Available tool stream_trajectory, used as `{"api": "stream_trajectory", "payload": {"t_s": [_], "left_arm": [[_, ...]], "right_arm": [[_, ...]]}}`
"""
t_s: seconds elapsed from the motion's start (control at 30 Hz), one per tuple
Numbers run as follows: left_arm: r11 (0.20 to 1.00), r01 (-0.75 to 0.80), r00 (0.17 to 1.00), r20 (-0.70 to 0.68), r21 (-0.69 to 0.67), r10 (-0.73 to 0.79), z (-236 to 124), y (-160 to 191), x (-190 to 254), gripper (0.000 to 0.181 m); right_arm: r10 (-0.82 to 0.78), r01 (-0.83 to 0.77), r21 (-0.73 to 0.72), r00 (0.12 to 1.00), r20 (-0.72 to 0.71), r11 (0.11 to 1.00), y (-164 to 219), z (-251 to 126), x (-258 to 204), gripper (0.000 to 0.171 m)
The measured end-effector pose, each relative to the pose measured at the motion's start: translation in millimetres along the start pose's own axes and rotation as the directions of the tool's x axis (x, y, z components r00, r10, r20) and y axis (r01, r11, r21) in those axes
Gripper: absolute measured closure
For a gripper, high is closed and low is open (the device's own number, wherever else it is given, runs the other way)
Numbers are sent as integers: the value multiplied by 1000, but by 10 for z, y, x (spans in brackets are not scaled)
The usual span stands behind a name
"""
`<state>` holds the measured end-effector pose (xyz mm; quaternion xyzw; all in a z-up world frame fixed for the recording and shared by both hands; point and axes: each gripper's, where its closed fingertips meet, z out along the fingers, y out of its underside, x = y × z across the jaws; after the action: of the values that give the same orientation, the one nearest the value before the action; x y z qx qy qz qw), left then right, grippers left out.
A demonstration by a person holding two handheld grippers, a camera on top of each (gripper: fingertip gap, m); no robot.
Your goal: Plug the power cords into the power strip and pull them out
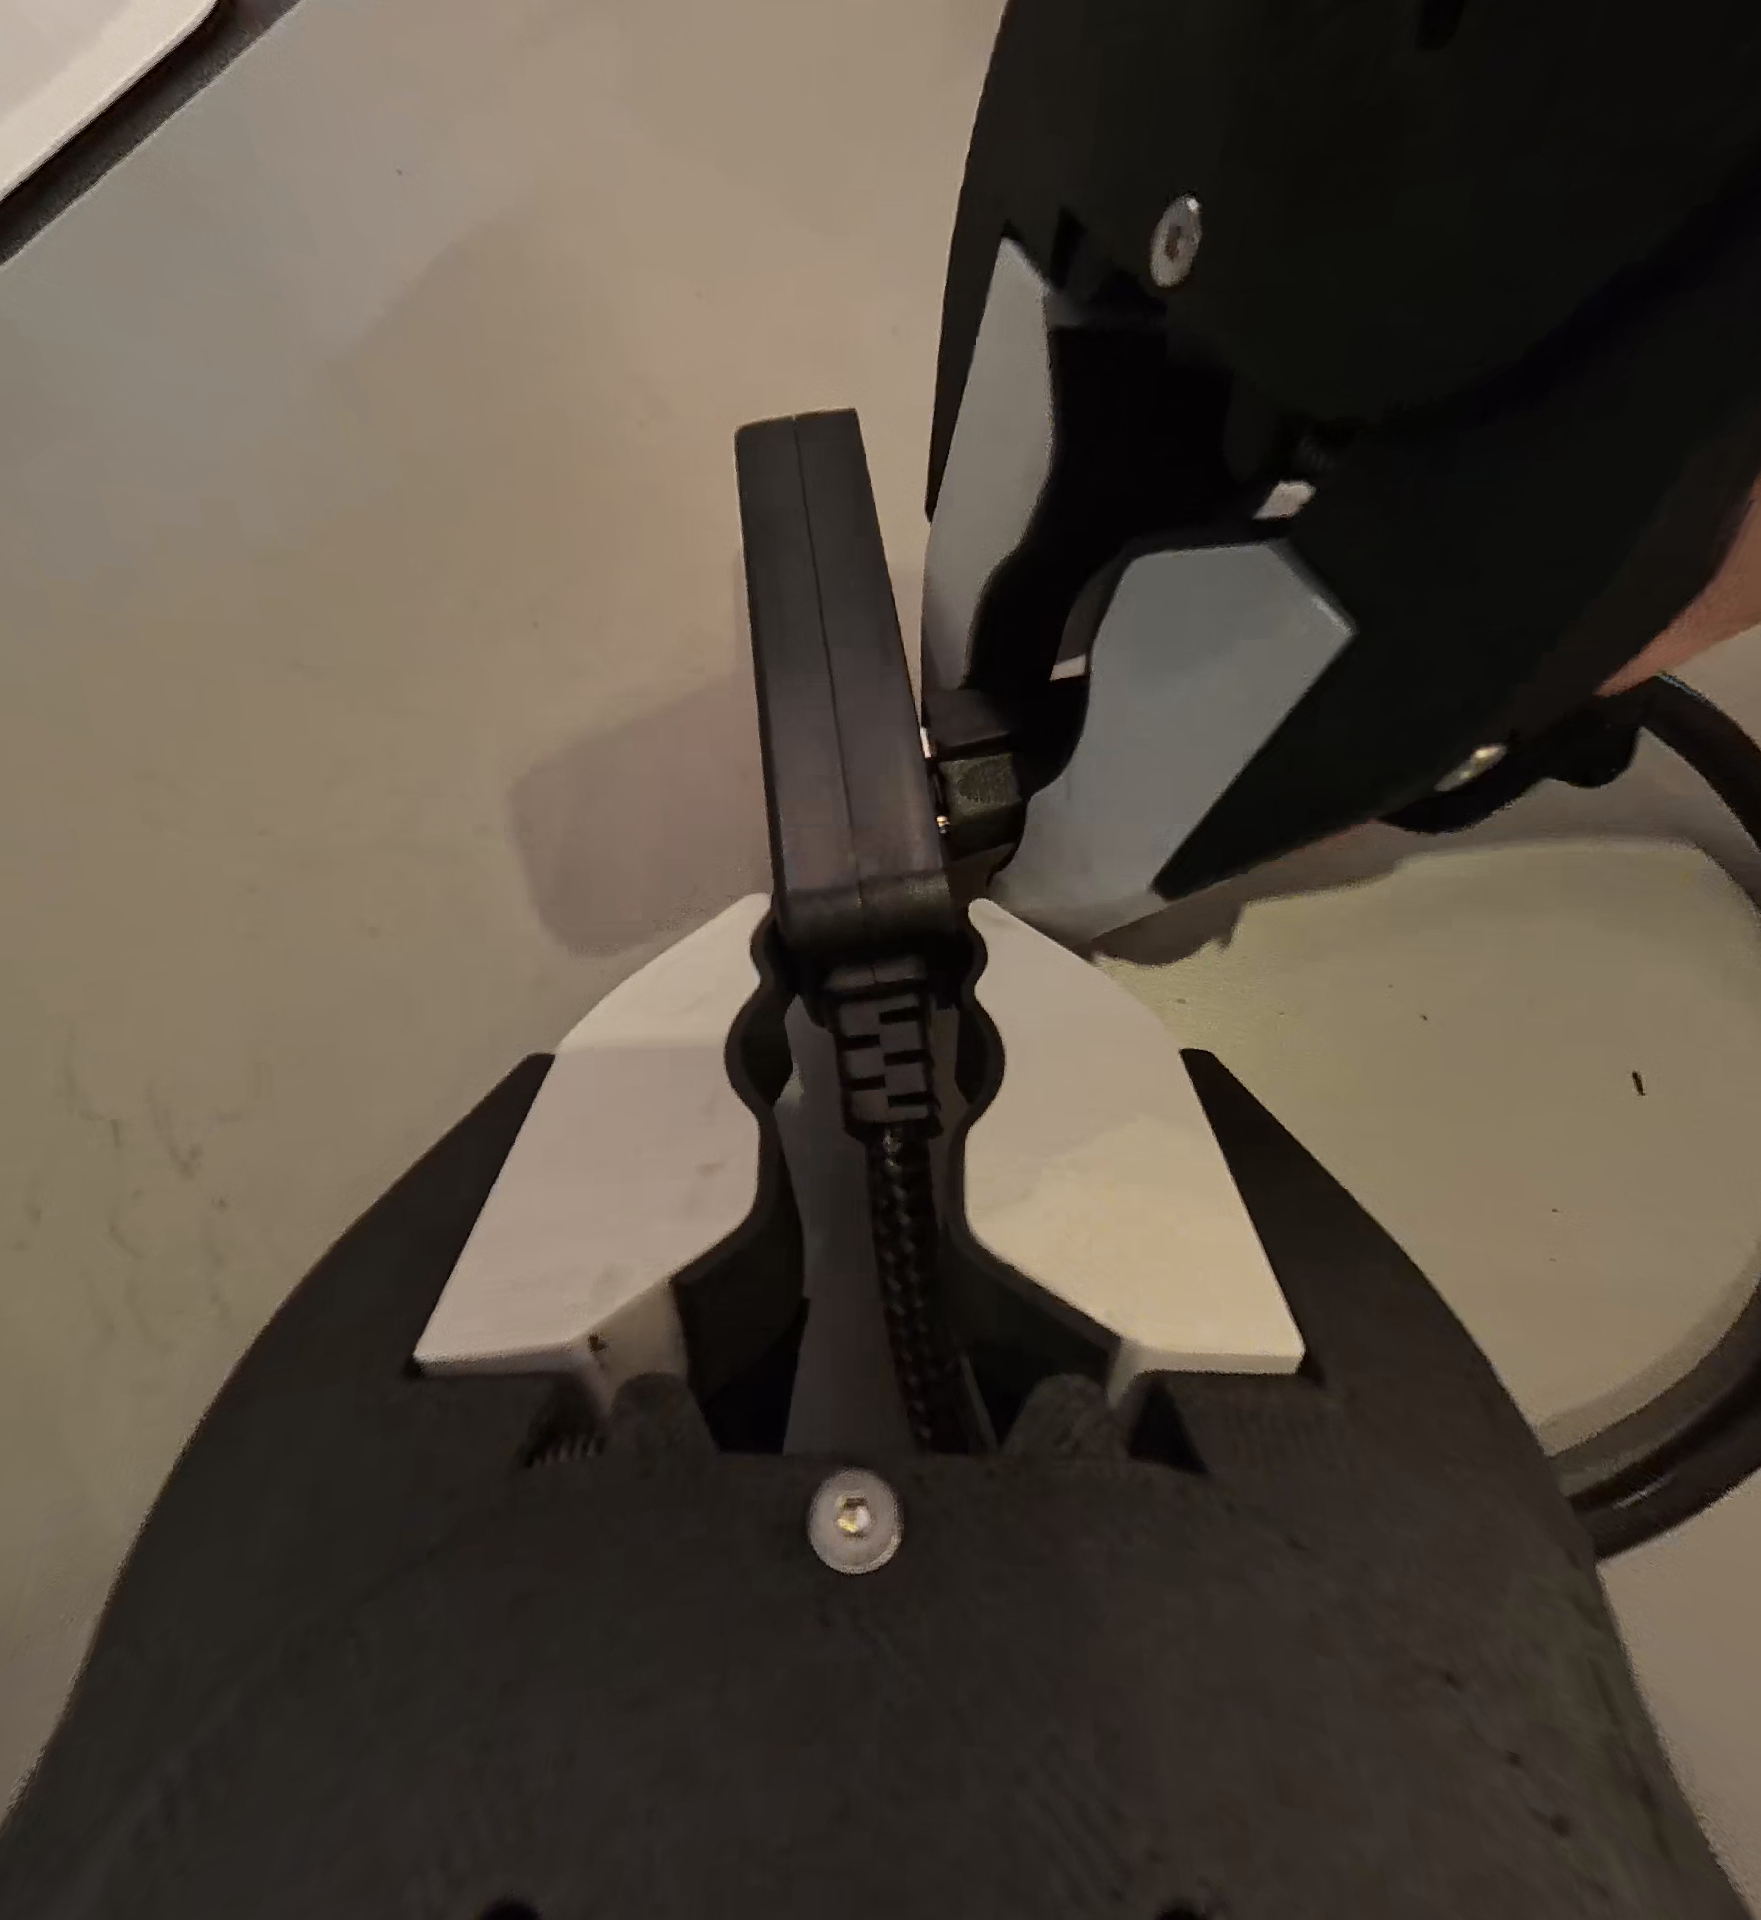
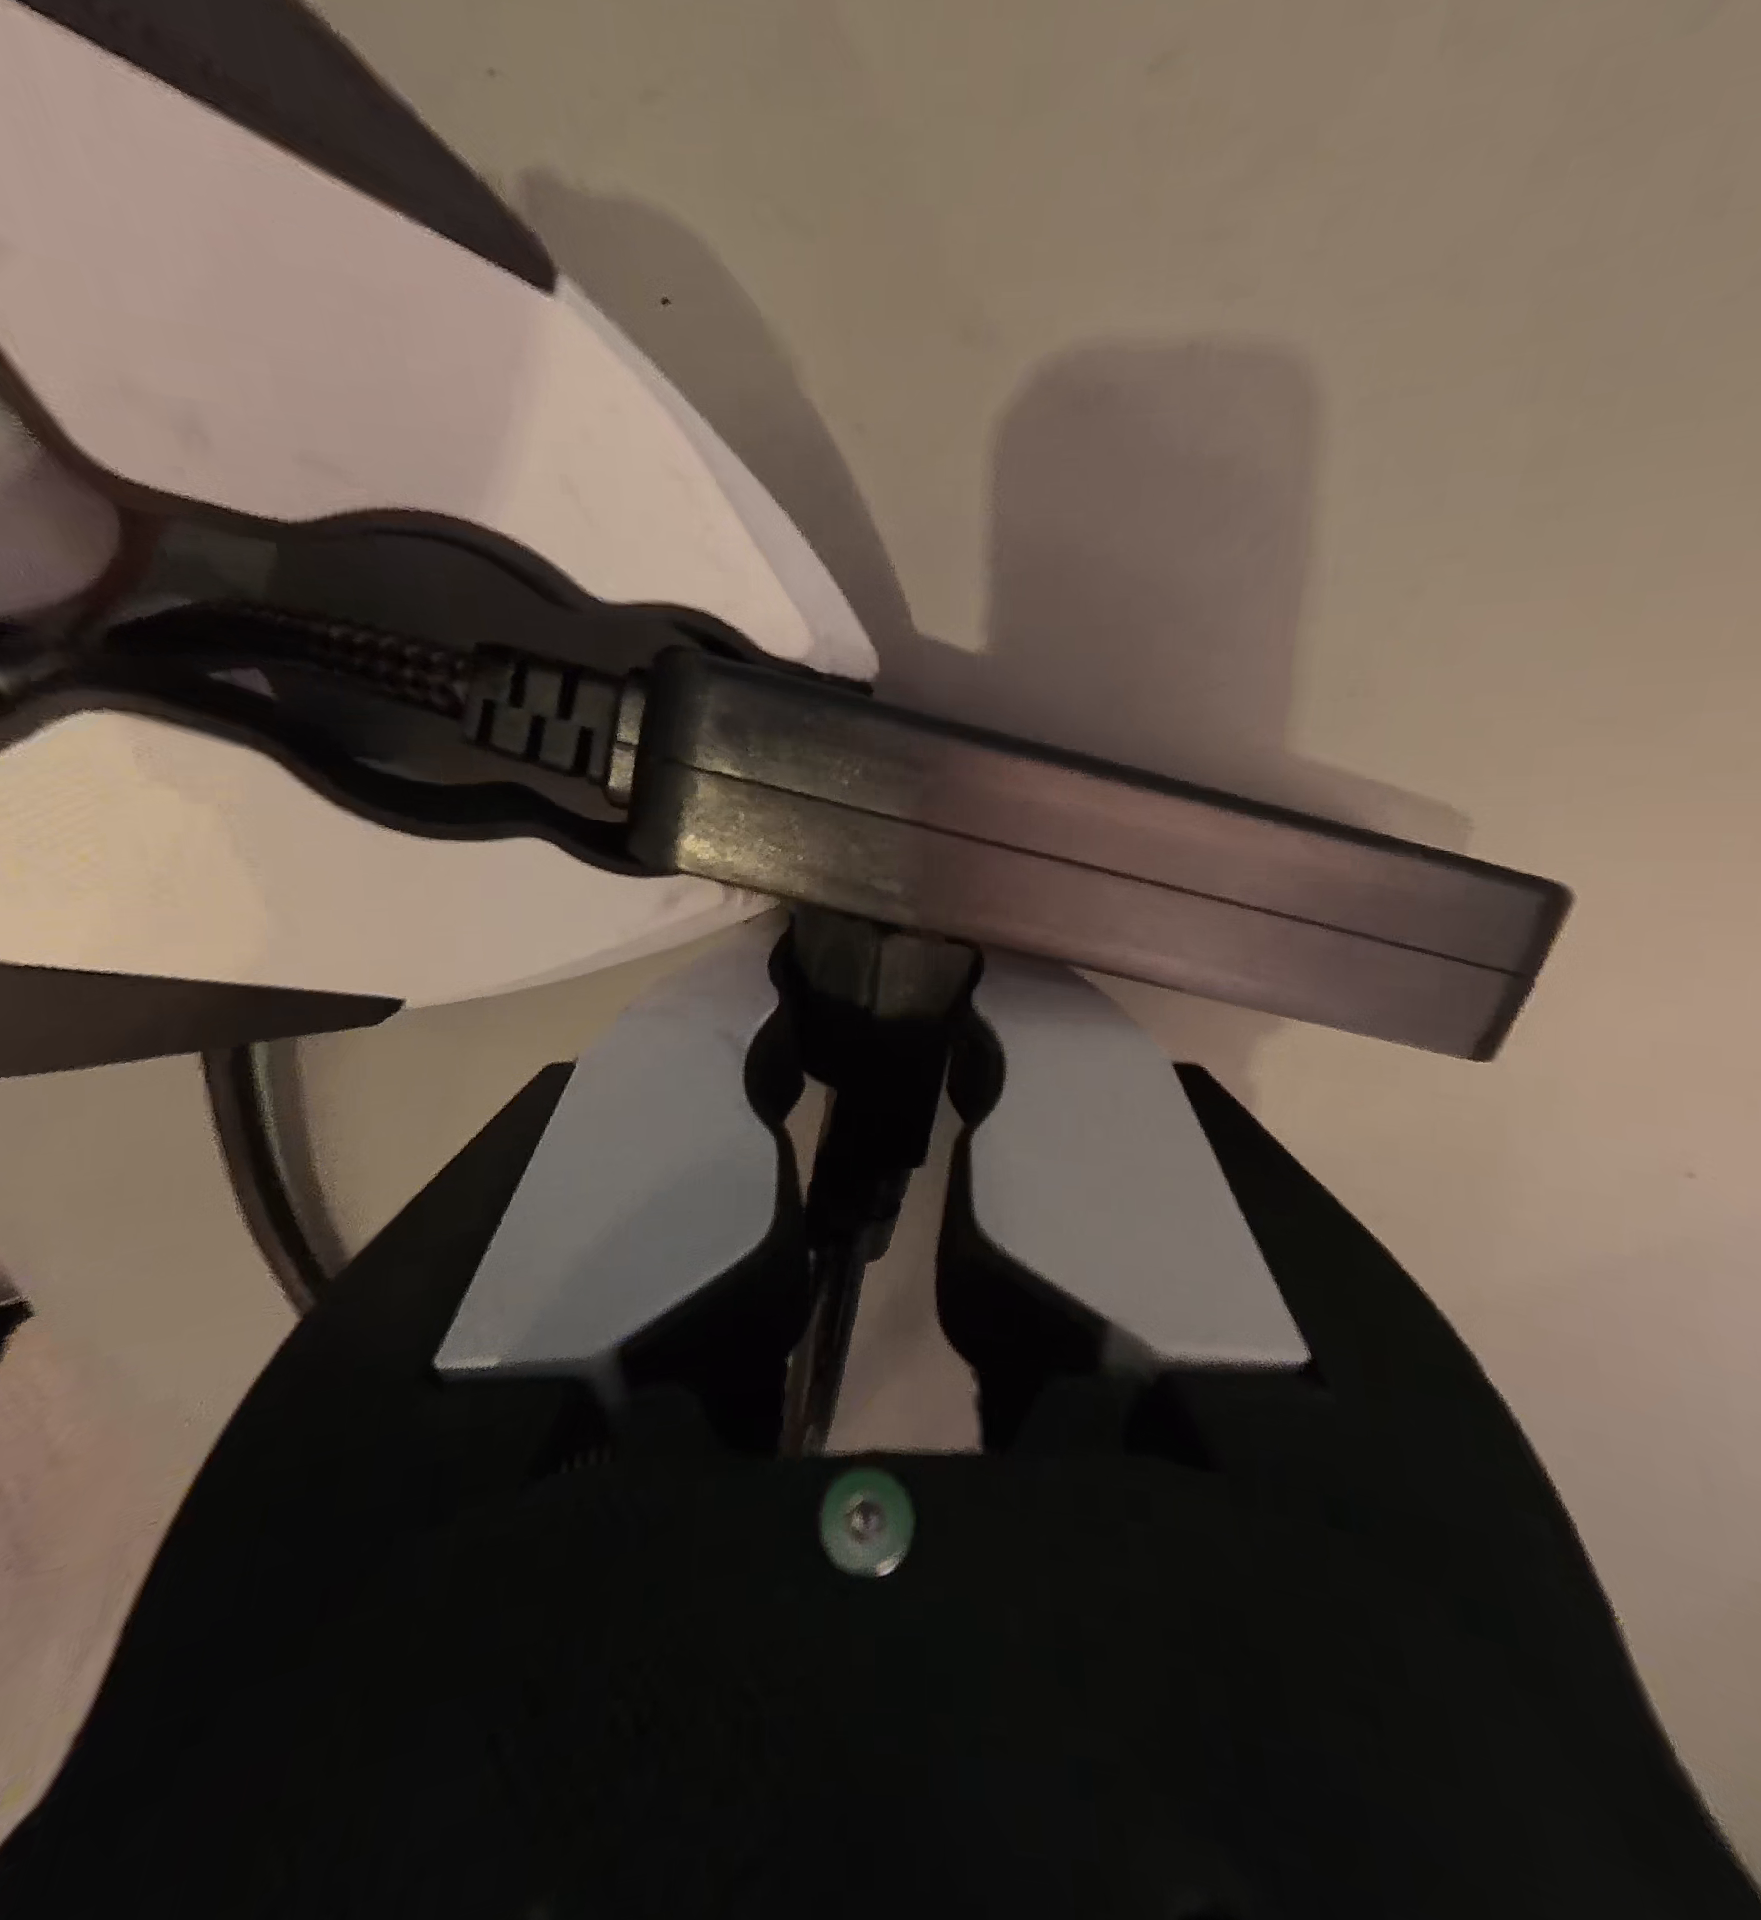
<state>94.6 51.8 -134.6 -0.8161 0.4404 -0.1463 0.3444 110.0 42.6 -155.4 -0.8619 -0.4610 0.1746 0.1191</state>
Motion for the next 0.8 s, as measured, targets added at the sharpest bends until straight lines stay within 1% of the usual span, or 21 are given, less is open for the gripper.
{"api": "stream_trajectory", "payload": {"t_s": [0.07, 0.1, 0.13, 0.17, 0.27, 0.3, 0.43, 0.5, 0.57, 0.6, 0.7, 0.8], "left_arm": [[1000, 5, 1000, -13, 22, -5, 17, 8, 2, 154], [999, 2, 1000, 5, 35, -3, 15, 9, -30, 147], [999, -10, 999, 36, 44, 8, 12, 7, -79, 136], [999, -22, 998, 51, 44, 20, 13, 6, -98, 131], [999, -48, 999, -20, -16, 47, 54, 38, 4, 149], [998, -67, 997, -34, -11, 66, 65, 28, 29, 154], [989, -150, 989, -15, -12, 150, 70, 13, 29, 153], [995, -97, 994, -36, 34, 99, 65, -4, 27, 154], [997, -10, 994, -106, 77, 18, 40, -14, 45, 153], [997, 13, 991, -132, 76, -3, 33, -13, 53, 153], [997, -32, 994, -99, 67, 38, 23, -15, 35, 154], [997, -44, 993, -102, 68, 51, 11, -23, 44, 154]], "right_arm": [[-26, 27, 24, 999, -25, 999, -1, 7, 6, 147], [-40, 41, 41, 999, -33, 998, -1, 7, 4, 147], [-57, 60, 56, 997, -47, 997, 1, 8, 5, 147], [-69, 73, 64, 995, -68, 995, 3, 9, 8, 147], [-142, 152, 57, 978, -153, 987, 11, 18, 25, 147], [-147, 160, 67, 975, -167, 985, 12, 19, 32, 146], [-150, 179, 134, 967, -206, 975, 5, 11, 49, 145], [-161, 205, 185, 960, -228, 961, -14, -8, 51, 145], [-193, 254, 238, 949, -249, 938, -27, -32, 36, 145], [-201, 269, 253, 943, -266, 929, -29, -39, 33, 146], [-215, 315, 281, 918, -333, 907, -38, -43, 51, 146], [-229, 359, 295, 889, -396, 885, -32, -68, 59, 148]]}}
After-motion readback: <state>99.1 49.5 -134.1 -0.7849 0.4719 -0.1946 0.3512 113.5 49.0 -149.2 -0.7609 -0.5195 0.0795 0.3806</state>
